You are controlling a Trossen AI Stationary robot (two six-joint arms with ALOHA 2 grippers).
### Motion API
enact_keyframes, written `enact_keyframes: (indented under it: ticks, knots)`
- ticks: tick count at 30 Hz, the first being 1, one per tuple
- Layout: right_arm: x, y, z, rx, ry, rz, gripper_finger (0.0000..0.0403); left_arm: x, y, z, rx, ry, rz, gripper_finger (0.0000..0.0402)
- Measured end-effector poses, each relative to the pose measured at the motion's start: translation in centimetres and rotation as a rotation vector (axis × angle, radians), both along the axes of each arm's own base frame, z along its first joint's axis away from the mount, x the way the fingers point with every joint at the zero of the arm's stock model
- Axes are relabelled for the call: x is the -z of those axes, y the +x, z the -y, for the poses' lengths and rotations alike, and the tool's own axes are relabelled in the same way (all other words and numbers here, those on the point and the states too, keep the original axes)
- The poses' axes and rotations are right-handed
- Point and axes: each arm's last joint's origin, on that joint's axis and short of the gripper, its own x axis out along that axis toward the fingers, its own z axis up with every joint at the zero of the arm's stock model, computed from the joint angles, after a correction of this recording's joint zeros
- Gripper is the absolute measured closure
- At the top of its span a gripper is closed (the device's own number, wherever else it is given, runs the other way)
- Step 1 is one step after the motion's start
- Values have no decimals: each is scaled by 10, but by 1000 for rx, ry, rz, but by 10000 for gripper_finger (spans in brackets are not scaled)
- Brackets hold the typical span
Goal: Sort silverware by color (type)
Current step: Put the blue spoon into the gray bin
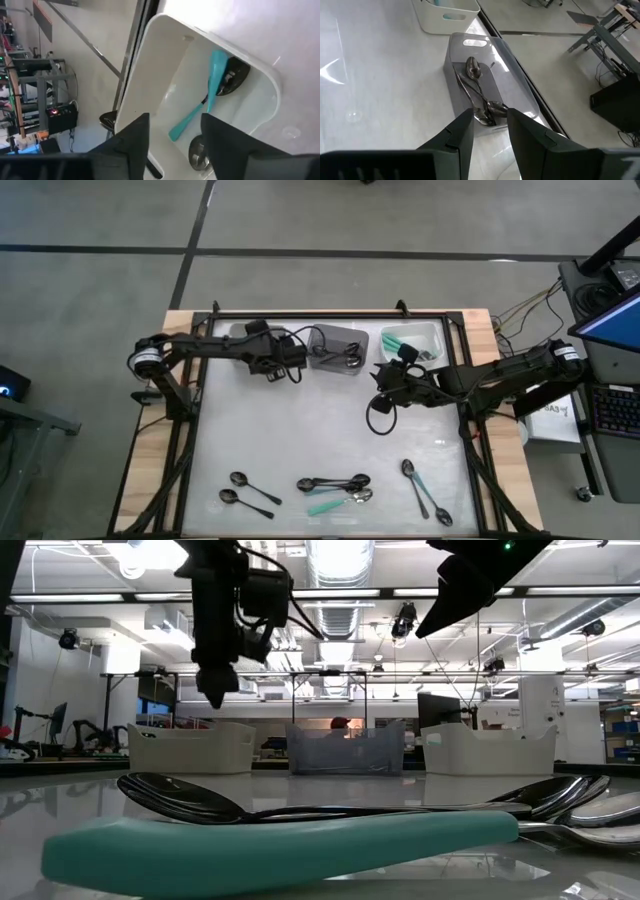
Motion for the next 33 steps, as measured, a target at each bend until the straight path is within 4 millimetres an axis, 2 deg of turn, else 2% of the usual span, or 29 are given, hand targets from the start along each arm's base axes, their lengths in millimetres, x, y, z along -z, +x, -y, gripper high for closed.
enact_keyframes:
  ticks: [6,13,18,24,29,33]
  knots:
    - [0,0,0,-5,-5,-5,291,-29,6,5,-109,-26,109,212]
    - [0,0,0,-15,-17,-18,291,-63,12,20,-244,-33,284,224]
    - [1,-1,0,-14,-19,-34,291,-73,15,24,-381,-43,442,237]
    - [4,-4,1,-13,-25,-80,291,-61,22,23,-491,-23,492,246]
    - [5,-5,1,5,-7,-77,291,-37,35,22,-499,-28,416,247]
    - [5,-5,1,14,25,-59,291,-16,44,24,-470,-97,312,247]
